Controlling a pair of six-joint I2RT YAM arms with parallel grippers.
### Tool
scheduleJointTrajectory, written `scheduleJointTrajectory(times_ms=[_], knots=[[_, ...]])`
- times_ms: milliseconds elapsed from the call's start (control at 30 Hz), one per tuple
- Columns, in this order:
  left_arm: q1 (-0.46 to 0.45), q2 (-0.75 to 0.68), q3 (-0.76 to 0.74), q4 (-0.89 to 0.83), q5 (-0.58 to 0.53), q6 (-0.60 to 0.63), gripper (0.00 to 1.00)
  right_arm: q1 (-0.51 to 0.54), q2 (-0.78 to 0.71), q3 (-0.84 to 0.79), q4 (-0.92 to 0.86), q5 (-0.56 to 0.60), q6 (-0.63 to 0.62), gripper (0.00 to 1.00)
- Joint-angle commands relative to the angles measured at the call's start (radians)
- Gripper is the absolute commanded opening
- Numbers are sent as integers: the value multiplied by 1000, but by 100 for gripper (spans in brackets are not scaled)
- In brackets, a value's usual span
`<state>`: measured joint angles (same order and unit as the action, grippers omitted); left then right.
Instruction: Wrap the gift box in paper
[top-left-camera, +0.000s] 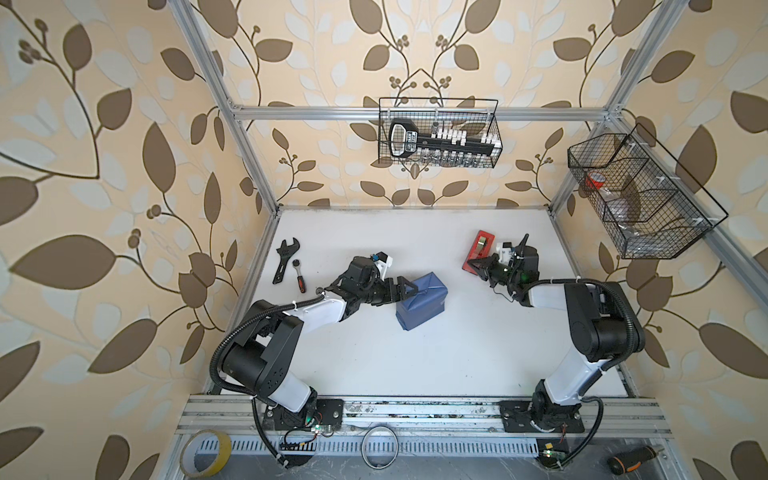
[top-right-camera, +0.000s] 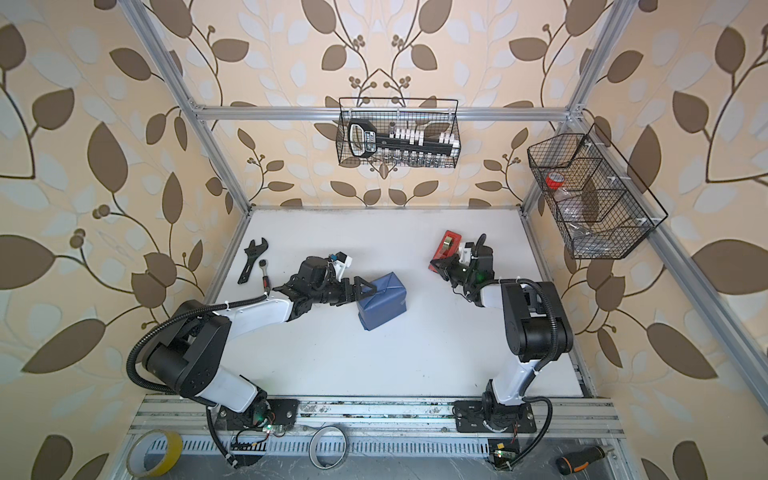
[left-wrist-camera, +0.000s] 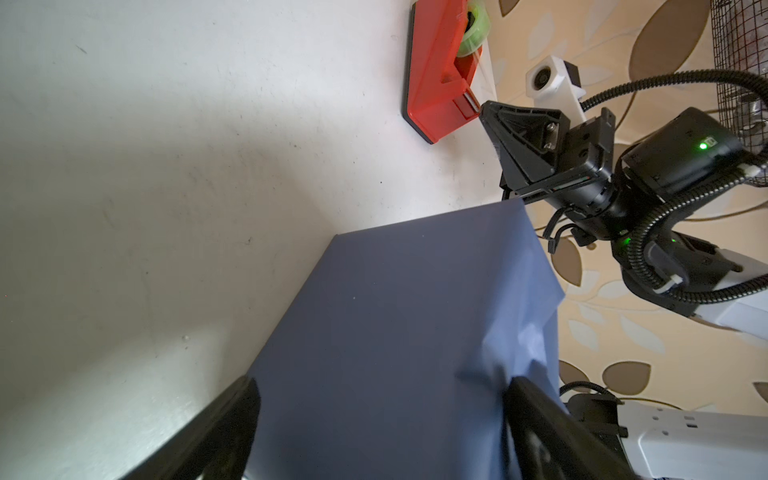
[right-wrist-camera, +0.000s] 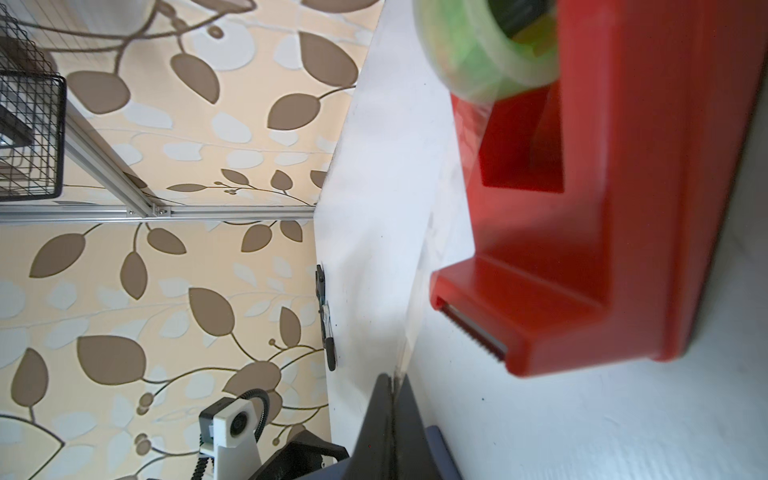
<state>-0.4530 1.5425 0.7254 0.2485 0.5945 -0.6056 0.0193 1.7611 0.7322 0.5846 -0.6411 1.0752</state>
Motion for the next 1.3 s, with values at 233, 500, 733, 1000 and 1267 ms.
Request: scheduleJointTrajectory(times_ms=[233, 500, 733, 1000, 1267], knots=[[-26, 43, -29, -180, -67, 56, 93, -8, 140, -9, 6, 40, -66, 0], [-26, 45, -29, -179, -66, 57, 93, -22, 185, -2, -72, 124, -137, 0], [-26, 46, -29, -180, -67, 58, 93, -19, 119, 1, -124, 125, -184, 0], [-27, 49, -28, -182, -70, 60, 93, 54, -265, -26, -329, 59, -361, 0], [-29, 50, -21, -196, -78, 68, 93, 309, -486, 12, -450, -44, -543, 0]])
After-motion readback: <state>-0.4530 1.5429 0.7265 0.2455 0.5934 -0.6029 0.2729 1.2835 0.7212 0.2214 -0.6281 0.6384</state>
